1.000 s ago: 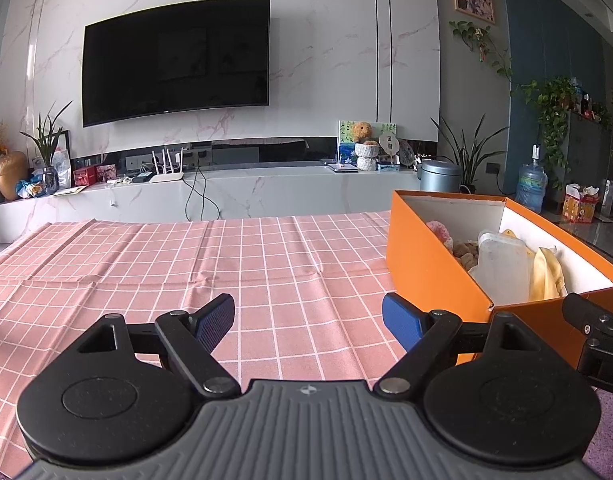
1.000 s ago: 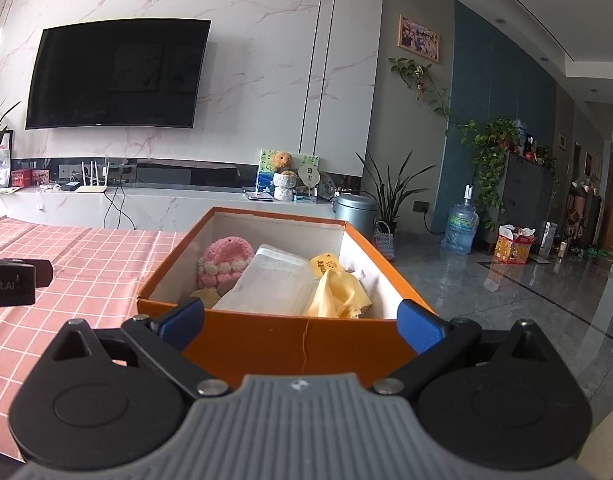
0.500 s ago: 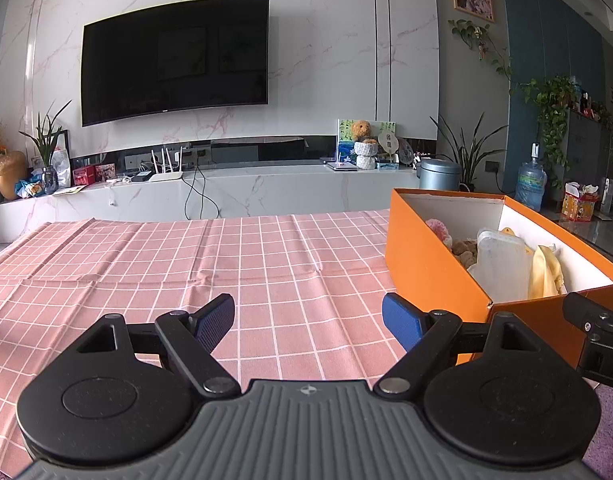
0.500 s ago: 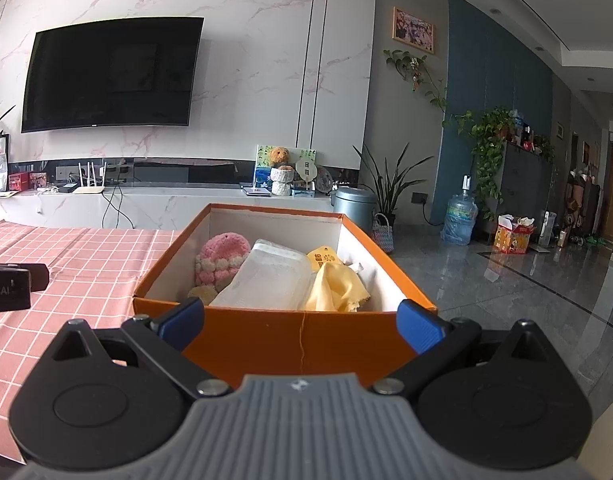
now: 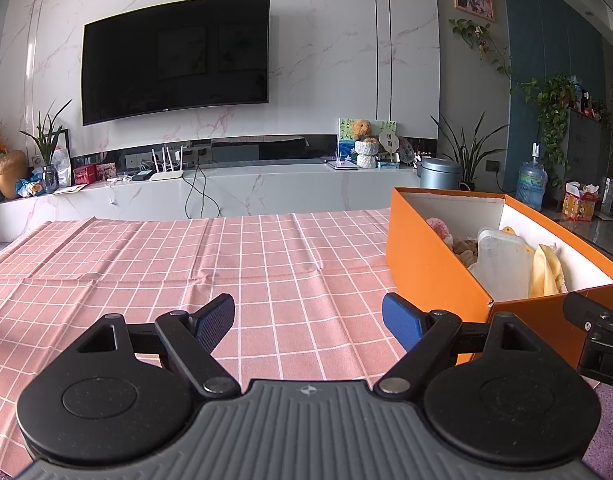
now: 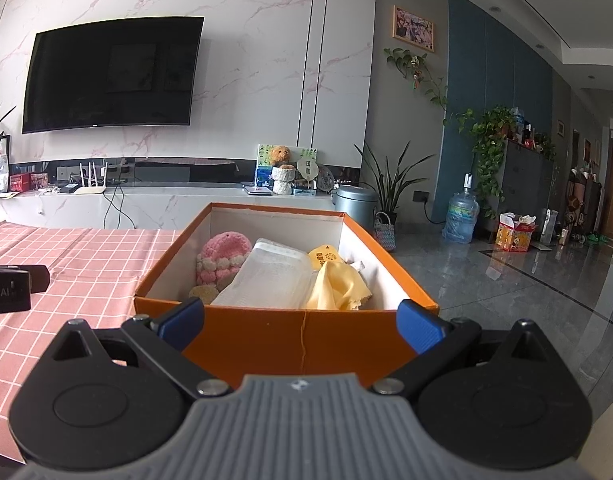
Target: Organize soft objects
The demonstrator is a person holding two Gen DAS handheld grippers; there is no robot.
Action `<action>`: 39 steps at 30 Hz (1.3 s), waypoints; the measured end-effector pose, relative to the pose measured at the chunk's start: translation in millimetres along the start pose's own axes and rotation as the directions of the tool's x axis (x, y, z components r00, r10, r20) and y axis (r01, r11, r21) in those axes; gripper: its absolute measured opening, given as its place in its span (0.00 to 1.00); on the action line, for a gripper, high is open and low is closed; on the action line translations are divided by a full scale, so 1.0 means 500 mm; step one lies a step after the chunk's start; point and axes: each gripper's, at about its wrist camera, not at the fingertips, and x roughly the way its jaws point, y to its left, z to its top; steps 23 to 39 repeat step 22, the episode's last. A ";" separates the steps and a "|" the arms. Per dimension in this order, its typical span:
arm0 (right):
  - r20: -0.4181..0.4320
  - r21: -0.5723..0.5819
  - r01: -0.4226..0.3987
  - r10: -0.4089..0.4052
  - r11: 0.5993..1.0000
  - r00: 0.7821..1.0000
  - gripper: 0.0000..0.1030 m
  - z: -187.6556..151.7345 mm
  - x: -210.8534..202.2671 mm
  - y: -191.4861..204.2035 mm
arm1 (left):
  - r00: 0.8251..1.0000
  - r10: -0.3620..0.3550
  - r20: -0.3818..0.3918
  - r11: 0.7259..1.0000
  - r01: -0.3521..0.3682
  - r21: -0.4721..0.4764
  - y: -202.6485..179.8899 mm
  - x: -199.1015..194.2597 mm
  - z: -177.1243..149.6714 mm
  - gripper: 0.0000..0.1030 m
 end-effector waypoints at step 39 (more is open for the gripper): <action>-0.003 0.003 -0.001 0.001 1.000 1.000 0.98 -0.002 0.002 0.002 | 1.000 -0.001 -0.004 1.000 0.001 -0.003 0.004 -0.004 -0.007 0.95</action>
